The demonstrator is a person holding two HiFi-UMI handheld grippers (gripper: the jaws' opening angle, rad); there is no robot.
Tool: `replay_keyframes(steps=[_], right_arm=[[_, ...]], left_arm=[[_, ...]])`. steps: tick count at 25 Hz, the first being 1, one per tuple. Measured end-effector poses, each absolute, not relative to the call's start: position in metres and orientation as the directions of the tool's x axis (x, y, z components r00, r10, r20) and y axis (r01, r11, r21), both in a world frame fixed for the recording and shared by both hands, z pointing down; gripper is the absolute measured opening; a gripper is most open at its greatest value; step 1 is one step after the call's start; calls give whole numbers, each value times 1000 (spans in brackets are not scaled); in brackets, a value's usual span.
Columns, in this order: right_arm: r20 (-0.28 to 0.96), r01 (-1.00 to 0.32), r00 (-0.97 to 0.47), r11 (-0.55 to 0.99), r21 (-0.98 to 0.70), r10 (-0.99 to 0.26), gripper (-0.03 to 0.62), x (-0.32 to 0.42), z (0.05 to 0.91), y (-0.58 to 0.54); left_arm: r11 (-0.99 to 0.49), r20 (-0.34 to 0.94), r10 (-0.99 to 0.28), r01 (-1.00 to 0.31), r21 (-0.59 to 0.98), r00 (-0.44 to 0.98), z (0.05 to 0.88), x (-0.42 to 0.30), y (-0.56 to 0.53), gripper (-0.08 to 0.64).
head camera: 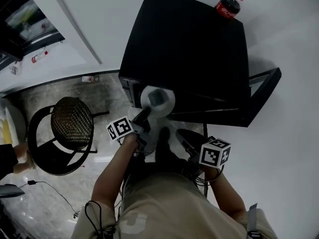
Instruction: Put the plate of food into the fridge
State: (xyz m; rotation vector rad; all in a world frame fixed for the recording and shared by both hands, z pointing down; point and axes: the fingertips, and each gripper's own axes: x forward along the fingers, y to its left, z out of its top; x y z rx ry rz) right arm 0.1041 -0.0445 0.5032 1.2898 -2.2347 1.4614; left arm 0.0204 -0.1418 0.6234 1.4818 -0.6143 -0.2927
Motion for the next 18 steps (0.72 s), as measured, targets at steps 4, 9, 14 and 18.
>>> replay_keyframes(steps=[4, 9, 14, 18], right_arm=[[560, -739, -608, 142, -659, -563, 23, 108, 503, -43], [560, -732, -610, 129, -669, -561, 23, 109, 509, -39], [574, -732, -617, 126, -669, -539, 23, 109, 516, -35], [568, -720, -630, 125, -682, -530, 23, 108, 519, -33]], left_arm=[[104, 216, -555, -191, 976, 803, 636, 20, -147, 12], [107, 233, -547, -209, 972, 804, 649, 24, -151, 12], [137, 249, -570, -208, 968, 783, 662, 25, -155, 12], [154, 265, -581, -215, 964, 770, 673, 28, -157, 12]])
